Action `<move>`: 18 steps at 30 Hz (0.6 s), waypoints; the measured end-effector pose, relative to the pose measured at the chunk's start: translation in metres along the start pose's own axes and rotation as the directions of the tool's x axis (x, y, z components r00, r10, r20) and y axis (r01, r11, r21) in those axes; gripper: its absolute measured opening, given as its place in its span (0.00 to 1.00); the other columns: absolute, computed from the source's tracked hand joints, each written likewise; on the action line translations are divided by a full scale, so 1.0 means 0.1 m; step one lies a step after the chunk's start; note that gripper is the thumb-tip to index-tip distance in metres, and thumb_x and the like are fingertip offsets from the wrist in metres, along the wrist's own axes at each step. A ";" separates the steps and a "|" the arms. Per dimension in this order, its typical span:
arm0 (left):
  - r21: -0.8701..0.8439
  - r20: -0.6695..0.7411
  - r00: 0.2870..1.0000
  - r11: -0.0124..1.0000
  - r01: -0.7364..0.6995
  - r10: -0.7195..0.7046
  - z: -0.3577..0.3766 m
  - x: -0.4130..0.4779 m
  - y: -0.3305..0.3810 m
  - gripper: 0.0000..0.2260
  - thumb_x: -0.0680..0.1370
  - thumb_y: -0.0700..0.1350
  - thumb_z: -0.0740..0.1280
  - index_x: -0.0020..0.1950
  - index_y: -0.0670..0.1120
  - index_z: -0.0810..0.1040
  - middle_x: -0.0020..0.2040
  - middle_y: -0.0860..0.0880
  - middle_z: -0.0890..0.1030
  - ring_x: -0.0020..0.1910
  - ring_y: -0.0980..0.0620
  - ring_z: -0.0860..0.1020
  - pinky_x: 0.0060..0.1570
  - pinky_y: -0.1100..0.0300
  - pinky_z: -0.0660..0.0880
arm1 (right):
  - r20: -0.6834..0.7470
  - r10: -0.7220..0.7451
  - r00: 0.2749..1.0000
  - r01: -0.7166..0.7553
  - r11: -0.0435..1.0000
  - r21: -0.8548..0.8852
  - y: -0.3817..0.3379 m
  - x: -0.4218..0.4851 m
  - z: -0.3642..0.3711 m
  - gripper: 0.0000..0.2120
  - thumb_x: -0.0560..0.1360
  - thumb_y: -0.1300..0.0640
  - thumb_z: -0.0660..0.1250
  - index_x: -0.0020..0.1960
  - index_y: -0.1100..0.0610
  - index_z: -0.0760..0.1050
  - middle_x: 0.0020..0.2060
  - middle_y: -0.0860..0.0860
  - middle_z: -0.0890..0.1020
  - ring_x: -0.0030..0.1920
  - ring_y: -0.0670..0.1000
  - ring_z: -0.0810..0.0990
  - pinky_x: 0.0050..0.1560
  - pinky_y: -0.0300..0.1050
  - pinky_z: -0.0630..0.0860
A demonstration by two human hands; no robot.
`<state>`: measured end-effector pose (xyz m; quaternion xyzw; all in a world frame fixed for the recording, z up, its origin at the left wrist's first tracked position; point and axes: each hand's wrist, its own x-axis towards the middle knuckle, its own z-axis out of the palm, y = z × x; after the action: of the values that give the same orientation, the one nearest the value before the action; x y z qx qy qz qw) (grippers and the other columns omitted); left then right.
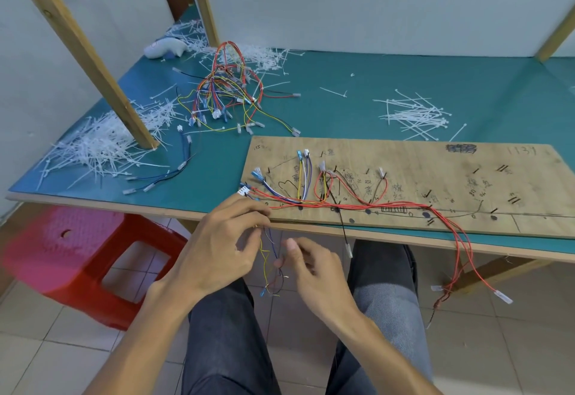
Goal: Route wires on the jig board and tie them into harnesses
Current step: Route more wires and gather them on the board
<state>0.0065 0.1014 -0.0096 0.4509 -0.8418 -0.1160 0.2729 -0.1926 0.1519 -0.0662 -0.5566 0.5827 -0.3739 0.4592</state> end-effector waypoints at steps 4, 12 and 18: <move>-0.020 -0.017 1.000 1.000 0.018 -0.018 0.02 -0.02 0.01 0.06 0.77 0.39 0.71 0.49 0.47 0.86 0.59 0.58 0.81 0.63 0.58 0.78 0.64 0.58 0.76 | 0.054 0.150 0.987 -0.153 0.986 0.068 -0.03 0.17 0.10 0.11 0.84 0.44 0.66 0.55 0.51 0.78 0.34 0.46 0.88 0.40 0.46 0.86 0.45 0.44 0.78; -0.026 -0.018 1.000 1.000 0.001 -0.002 0.06 -0.08 -0.09 0.07 0.76 0.37 0.75 0.52 0.46 0.87 0.62 0.58 0.81 0.66 0.55 0.78 0.65 0.58 0.76 | 0.277 0.072 0.958 -0.106 0.988 0.109 -0.08 0.25 0.13 0.07 0.80 0.48 0.72 0.47 0.49 0.85 0.39 0.54 0.85 0.38 0.42 0.79 0.43 0.35 0.75; -0.077 -0.074 0.996 0.996 0.034 -0.040 0.07 -0.09 -0.07 0.12 0.75 0.37 0.78 0.56 0.49 0.86 0.62 0.59 0.81 0.64 0.57 0.79 0.65 0.62 0.75 | 0.072 -0.016 0.997 0.010 0.996 0.092 -0.02 0.12 0.07 0.07 0.79 0.50 0.74 0.44 0.50 0.83 0.38 0.44 0.86 0.40 0.41 0.82 0.40 0.31 0.74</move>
<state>0.0121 0.1045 -0.0217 0.4599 -0.8174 -0.1356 0.3192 -0.1848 0.1402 -0.0674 -0.5518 0.5442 -0.3827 0.5028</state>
